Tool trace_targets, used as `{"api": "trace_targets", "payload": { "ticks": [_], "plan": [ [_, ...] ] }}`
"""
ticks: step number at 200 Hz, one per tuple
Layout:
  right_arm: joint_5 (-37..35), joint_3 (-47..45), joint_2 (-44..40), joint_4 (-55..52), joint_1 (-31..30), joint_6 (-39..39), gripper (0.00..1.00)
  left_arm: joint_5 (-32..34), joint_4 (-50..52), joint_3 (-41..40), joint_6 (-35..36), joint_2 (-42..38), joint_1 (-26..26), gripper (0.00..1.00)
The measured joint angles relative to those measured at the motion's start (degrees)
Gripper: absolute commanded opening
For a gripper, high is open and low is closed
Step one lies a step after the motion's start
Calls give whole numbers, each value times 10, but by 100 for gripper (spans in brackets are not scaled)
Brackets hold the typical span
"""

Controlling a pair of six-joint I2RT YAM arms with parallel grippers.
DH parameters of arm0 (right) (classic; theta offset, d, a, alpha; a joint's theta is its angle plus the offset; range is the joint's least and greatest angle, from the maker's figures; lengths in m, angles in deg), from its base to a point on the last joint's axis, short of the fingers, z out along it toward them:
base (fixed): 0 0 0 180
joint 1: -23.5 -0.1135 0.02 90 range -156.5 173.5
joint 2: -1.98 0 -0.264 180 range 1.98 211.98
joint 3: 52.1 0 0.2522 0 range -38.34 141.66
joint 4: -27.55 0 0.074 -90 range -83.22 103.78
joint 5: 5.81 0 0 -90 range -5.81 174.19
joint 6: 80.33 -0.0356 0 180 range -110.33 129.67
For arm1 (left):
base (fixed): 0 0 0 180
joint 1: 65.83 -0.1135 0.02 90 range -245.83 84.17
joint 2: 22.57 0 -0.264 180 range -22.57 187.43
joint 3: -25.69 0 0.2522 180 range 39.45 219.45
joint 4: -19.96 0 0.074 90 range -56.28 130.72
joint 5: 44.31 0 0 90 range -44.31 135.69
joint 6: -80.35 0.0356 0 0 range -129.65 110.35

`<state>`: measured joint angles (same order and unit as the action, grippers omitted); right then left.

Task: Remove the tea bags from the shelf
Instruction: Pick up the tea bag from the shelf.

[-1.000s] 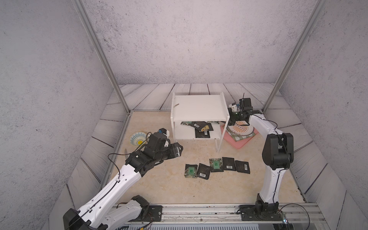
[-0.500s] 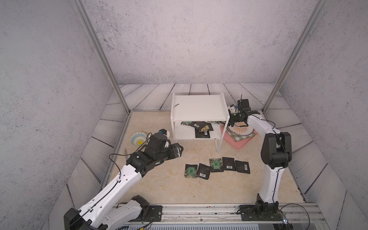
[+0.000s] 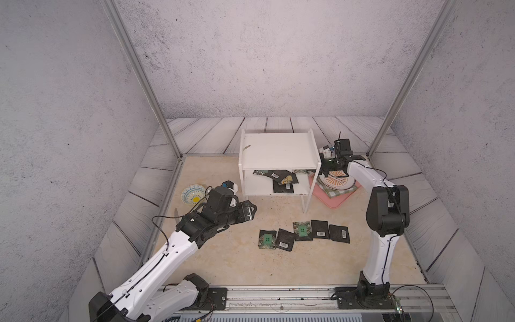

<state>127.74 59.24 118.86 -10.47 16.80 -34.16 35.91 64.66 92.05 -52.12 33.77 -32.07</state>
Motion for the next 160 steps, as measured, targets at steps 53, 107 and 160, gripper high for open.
{"api": "trace_targets", "payload": {
  "ticks": [53, 107, 160],
  "plan": [
    [-5, -23, -25, -5, 5, 4, 9, -3, -2, 0, 0, -4, 0, 74],
    [-11, -72, -78, -9, 25, 4, 6, -9, -4, 0, 0, -4, 0, 74],
    [-17, -123, -155, -4, 56, -5, 4, -15, -4, 1, 0, -1, -1, 74]
  ]
}}
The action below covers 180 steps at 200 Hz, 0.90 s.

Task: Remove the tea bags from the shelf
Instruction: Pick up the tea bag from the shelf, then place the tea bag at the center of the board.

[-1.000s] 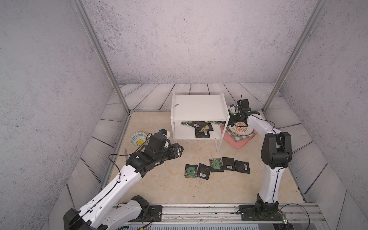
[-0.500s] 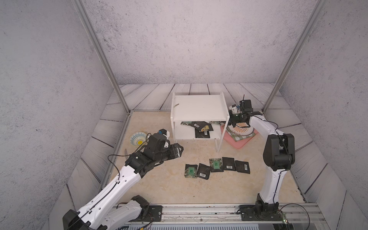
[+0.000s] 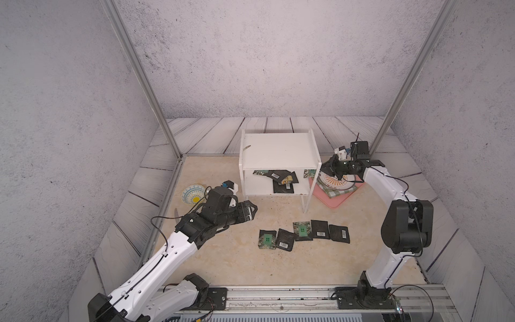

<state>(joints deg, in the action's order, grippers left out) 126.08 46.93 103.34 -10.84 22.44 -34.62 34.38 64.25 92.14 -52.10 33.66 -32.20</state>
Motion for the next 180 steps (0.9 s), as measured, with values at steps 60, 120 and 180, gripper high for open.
{"api": "trace_targets", "payload": {
  "ticks": [60, 120, 180],
  "plan": [
    [-20, -115, -146, -13, 67, -11, 3, -10, -4, 6, 10, 3, -1, 74],
    [-71, -221, -289, -62, 144, -27, 3, -25, -5, 23, 22, 21, -1, 75],
    [-185, -349, -402, -127, 222, -57, 2, -35, -8, 23, 24, 30, 3, 75]
  ]
}}
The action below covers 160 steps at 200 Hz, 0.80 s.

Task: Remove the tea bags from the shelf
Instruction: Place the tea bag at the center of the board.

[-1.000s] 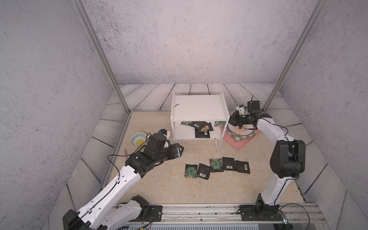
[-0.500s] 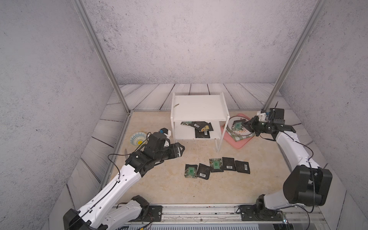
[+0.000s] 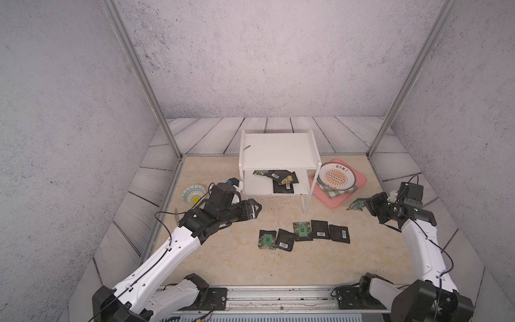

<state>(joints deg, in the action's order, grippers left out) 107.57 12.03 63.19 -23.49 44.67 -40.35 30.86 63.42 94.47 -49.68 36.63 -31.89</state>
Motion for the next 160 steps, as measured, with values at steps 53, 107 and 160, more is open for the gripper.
{"api": "trace_targets", "payload": {
  "ticks": [53, 107, 160],
  "plan": [
    [-58, -74, -16, -14, 23, -22, 3, -1, -9, -8, 1, -1, 0, 75],
    [-71, -127, -15, 35, 33, -32, 3, -5, -19, -19, 0, -2, 0, 75],
    [-89, -172, 9, 76, 34, -34, 4, -5, -25, -24, -2, -2, 0, 74]
  ]
}}
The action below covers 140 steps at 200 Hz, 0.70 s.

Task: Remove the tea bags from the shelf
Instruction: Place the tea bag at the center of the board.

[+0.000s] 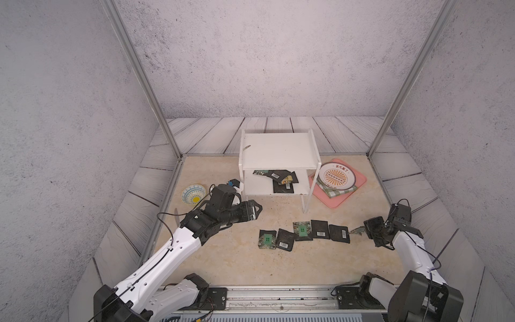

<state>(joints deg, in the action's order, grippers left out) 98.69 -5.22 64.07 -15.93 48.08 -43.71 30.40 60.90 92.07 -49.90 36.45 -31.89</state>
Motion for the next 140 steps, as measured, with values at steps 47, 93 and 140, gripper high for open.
{"api": "trace_targets", "payload": {
  "ticks": [47, 93, 140],
  "plan": [
    [-5, -21, 11, 25, 0, 1, 7, 0, -2, -4, -3, 0, 0, 75],
    [-20, -40, 11, 25, 0, 8, 15, 0, -4, -4, -7, 0, 0, 75],
    [-36, -39, -1, 9, 0, 17, 33, 0, -4, -5, -7, 0, 0, 74]
  ]
}}
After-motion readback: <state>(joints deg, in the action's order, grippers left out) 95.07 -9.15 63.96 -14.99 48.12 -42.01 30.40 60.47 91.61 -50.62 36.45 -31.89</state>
